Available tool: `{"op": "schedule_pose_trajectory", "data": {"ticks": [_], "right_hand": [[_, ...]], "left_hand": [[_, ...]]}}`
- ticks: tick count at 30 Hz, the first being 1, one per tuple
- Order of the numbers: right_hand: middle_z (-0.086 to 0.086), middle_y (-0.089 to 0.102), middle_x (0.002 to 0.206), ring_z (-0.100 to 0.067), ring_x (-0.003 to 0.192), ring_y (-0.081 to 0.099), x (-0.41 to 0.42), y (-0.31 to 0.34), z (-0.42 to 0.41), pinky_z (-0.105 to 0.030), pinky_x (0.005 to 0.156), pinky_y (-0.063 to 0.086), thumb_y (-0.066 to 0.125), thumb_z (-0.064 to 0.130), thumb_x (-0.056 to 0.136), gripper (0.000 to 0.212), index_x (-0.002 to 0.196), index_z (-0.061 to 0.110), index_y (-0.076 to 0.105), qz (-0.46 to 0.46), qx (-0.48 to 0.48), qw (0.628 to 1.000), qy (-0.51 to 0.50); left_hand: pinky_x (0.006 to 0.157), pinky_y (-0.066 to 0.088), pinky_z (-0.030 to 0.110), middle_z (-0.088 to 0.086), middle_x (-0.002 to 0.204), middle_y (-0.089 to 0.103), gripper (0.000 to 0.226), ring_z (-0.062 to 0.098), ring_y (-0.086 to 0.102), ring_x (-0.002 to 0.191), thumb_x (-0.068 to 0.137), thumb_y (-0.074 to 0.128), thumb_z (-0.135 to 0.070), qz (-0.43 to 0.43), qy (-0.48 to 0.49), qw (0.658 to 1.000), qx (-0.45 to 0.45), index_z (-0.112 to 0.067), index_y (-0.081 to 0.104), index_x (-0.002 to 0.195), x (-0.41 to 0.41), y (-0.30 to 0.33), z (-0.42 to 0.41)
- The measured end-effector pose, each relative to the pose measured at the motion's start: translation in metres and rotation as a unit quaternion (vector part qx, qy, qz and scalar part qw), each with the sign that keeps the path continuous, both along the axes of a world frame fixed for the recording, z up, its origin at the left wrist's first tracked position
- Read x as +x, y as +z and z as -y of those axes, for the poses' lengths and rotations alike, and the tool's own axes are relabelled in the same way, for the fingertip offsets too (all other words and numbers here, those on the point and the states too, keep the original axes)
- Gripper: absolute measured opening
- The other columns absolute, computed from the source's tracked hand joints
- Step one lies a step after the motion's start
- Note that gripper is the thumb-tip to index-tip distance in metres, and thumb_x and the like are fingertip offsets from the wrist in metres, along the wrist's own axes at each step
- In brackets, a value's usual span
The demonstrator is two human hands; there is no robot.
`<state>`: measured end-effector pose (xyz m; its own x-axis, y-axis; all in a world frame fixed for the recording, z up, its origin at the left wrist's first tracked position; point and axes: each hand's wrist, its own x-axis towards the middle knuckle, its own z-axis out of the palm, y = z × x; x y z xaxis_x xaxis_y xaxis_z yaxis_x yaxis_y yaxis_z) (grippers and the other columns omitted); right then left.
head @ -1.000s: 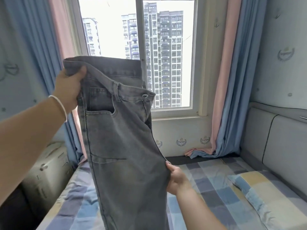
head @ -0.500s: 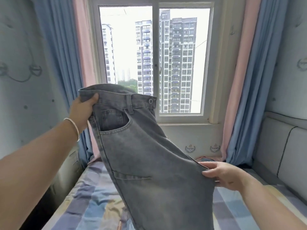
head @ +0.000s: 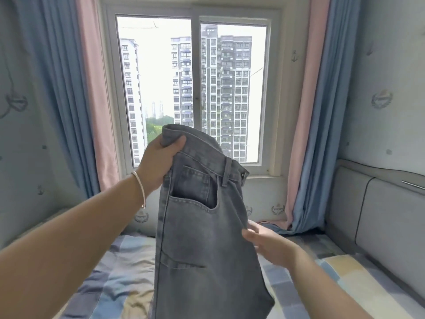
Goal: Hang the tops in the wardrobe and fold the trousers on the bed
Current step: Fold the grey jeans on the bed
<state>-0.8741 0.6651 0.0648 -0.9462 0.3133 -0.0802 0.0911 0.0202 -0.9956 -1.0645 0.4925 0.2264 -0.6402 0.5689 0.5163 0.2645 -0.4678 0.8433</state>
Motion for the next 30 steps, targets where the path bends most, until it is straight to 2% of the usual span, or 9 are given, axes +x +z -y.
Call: {"op": "schedule_pose_trajectory", "data": {"ticks": [4, 7, 10, 15, 19, 23, 26, 28, 30], "right_hand": [[-0.007, 0.07, 0.108, -0.02, 0.097, 0.068, -0.024, 0.024, 0.017, -0.032, 0.083, 0.055, 0.092, 0.044, 0.037, 0.091, 0.115, 0.011, 0.059, -0.128, -0.157, 0.979, -0.012], [-0.01, 0.071, 0.102, -0.023, 0.089, 0.069, -0.029, 0.038, 0.023, -0.033, 0.075, 0.057, 0.09, 0.027, 0.044, 0.076, 0.111, 0.008, 0.061, -0.174, -0.186, 0.966, -0.038], [-0.005, 0.073, 0.087, -0.018, 0.077, 0.07, -0.028, 0.06, 0.026, -0.027, 0.066, 0.057, 0.074, 0.002, 0.062, 0.038, 0.098, 0.008, 0.062, -0.226, -0.158, 0.958, -0.079], [-0.006, 0.072, 0.084, -0.021, 0.078, 0.068, -0.024, 0.085, 0.019, -0.027, 0.07, 0.058, 0.069, -0.011, 0.069, 0.027, 0.092, 0.004, 0.066, -0.235, -0.063, 0.961, -0.129], [-0.002, 0.071, 0.091, -0.02, 0.087, 0.066, -0.027, 0.095, 0.025, -0.031, 0.083, 0.055, 0.076, -0.004, 0.069, 0.032, 0.095, 0.013, 0.065, -0.231, 0.062, 0.955, -0.174], [0.013, 0.068, 0.088, 0.004, 0.079, 0.064, -0.025, 0.101, 0.03, -0.017, 0.078, 0.05, 0.074, 0.014, 0.077, 0.022, 0.089, 0.029, 0.063, -0.206, 0.203, 0.937, -0.195], [0.013, 0.068, 0.09, 0.001, 0.081, 0.065, -0.026, 0.096, 0.032, -0.016, 0.074, 0.052, 0.075, 0.013, 0.076, 0.029, 0.096, 0.026, 0.058, -0.227, 0.193, 0.928, -0.224], [0.004, 0.066, 0.095, -0.008, 0.083, 0.064, -0.027, 0.092, 0.033, -0.014, 0.065, 0.053, 0.075, 0.005, 0.075, 0.042, 0.107, 0.017, 0.051, -0.257, 0.135, 0.924, -0.251], [-0.003, 0.064, 0.101, -0.013, 0.086, 0.065, -0.024, 0.092, 0.035, -0.015, 0.064, 0.054, 0.071, -0.002, 0.076, 0.05, 0.115, 0.019, 0.048, -0.288, 0.076, 0.926, -0.232]], "left_hand": [[0.075, 0.057, 0.037, 0.003, 0.083, 0.072, 0.007, 0.022, 0.069, 0.076, 0.089, 0.06, -0.016, -0.012, -0.012, 1.0, -0.009, -0.013, 0.066, 0.093, 0.012, 0.0, -0.005], [0.065, 0.058, 0.027, -0.004, 0.074, 0.073, 0.006, 0.013, 0.069, 0.068, 0.089, 0.059, -0.016, -0.041, 0.009, 0.999, -0.011, -0.016, 0.066, 0.089, 0.006, 0.002, 0.005], [0.064, 0.058, 0.024, -0.008, 0.073, 0.073, 0.006, 0.009, 0.069, 0.066, 0.089, 0.059, -0.019, -0.065, 0.04, 0.997, -0.032, -0.019, 0.066, 0.087, -0.006, 0.005, 0.02], [0.059, 0.055, 0.019, -0.008, 0.072, 0.073, 0.012, 0.007, 0.069, 0.066, 0.09, 0.055, -0.023, -0.104, 0.02, 0.988, -0.113, -0.016, 0.065, 0.087, -0.021, 0.011, 0.045], [0.06, 0.057, 0.022, -0.007, 0.071, 0.073, 0.012, 0.01, 0.069, 0.065, 0.089, 0.059, -0.025, -0.094, 0.051, 0.985, -0.133, -0.017, 0.066, 0.086, -0.029, 0.01, 0.048], [0.058, 0.055, 0.018, -0.012, 0.068, 0.072, 0.014, 0.006, 0.068, 0.063, 0.089, 0.059, -0.033, -0.086, 0.103, 0.985, -0.112, -0.022, 0.066, 0.084, -0.031, 0.007, 0.046], [0.06, 0.055, 0.019, -0.009, 0.069, 0.071, 0.019, 0.008, 0.067, 0.064, 0.09, 0.056, -0.036, -0.093, 0.135, 0.982, -0.094, -0.023, 0.065, 0.081, -0.027, 0.004, 0.044], [0.067, 0.053, 0.025, -0.004, 0.076, 0.069, 0.021, 0.013, 0.065, 0.069, 0.091, 0.055, -0.038, -0.099, 0.156, 0.978, -0.094, -0.024, 0.065, 0.08, -0.024, 0.002, 0.042], [0.071, 0.052, 0.027, -0.004, 0.077, 0.067, 0.022, 0.013, 0.063, 0.07, 0.092, 0.054, -0.038, -0.111, 0.168, 0.975, -0.098, -0.025, 0.064, 0.078, -0.022, 0.002, 0.039]]}}
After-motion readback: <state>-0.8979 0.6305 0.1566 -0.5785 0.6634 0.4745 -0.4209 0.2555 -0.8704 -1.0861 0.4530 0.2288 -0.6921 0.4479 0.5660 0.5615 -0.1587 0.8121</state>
